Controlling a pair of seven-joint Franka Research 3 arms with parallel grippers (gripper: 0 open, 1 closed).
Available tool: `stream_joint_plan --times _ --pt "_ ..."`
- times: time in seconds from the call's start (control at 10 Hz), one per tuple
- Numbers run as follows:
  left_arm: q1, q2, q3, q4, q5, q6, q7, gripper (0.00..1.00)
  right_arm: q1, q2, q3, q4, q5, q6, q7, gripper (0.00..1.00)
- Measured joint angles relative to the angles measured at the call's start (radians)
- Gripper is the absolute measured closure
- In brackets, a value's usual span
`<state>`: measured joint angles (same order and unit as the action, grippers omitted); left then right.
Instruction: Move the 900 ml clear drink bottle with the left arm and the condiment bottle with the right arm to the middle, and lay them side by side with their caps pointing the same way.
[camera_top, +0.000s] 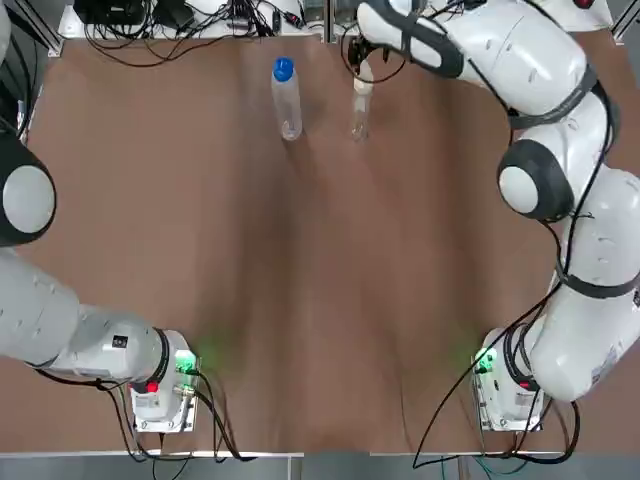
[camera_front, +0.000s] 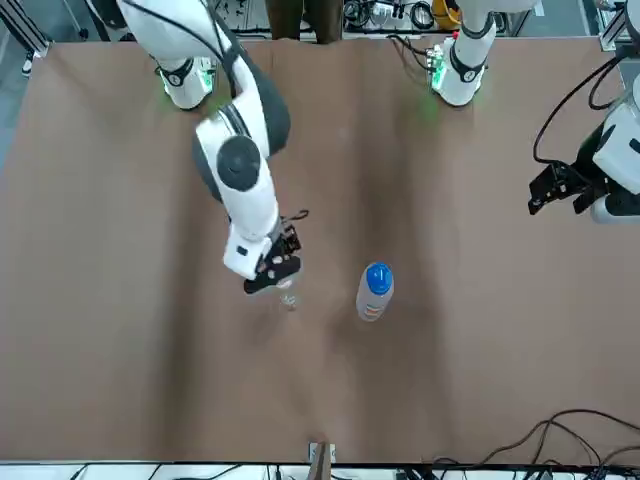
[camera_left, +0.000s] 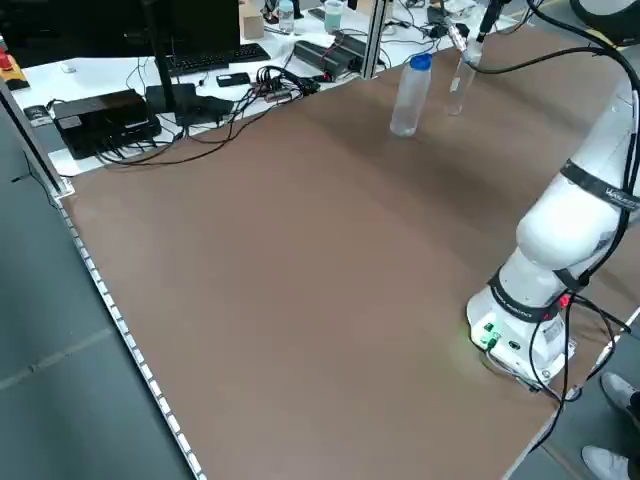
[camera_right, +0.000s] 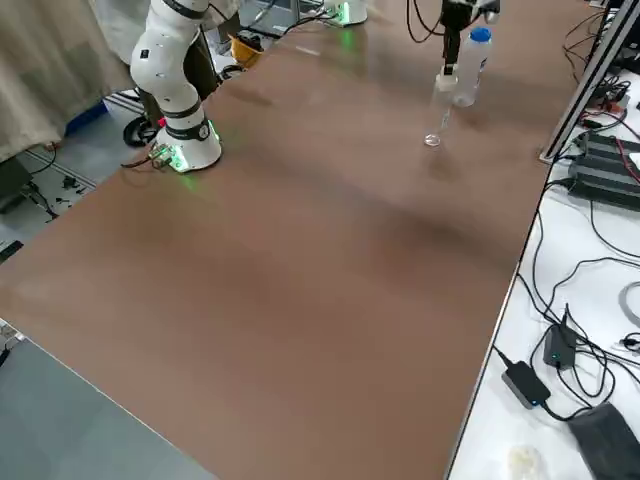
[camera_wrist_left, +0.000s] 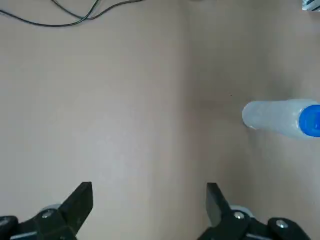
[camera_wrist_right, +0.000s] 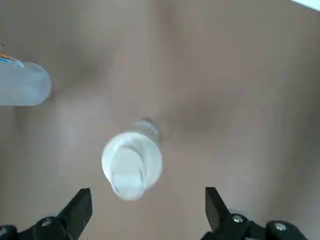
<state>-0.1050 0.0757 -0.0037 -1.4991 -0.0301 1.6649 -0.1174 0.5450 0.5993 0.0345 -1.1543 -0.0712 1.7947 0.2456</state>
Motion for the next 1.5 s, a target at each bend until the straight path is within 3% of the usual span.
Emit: stream_joint_plan --times 0.3,0.6,0.8,1.1,1.5 --pt "0.001 0.000 0.001 0.000 0.000 0.001 0.000 0.00 -0.158 -0.184 -0.007 -0.025 -0.002 -0.137 -0.004 0.00" --pt "0.001 0.000 0.002 0.001 0.000 0.002 0.000 0.00 -0.349 -0.440 -0.005 -0.228 0.014 -0.180 -0.025 0.00" --pt "0.001 0.000 0.004 0.001 0.000 0.002 0.000 0.00 -0.439 -0.561 -0.004 -0.309 0.054 -0.289 -0.077 0.00" --pt "-0.002 -0.001 0.003 -0.006 0.000 -0.002 0.005 0.00 -0.538 -0.622 -0.002 -0.337 0.075 -0.410 -0.139 0.00" --pt "-0.003 -0.038 -0.008 -0.044 0.000 -0.003 -0.005 0.00 -0.586 -0.622 -0.003 -0.356 0.112 -0.390 -0.141 0.03"
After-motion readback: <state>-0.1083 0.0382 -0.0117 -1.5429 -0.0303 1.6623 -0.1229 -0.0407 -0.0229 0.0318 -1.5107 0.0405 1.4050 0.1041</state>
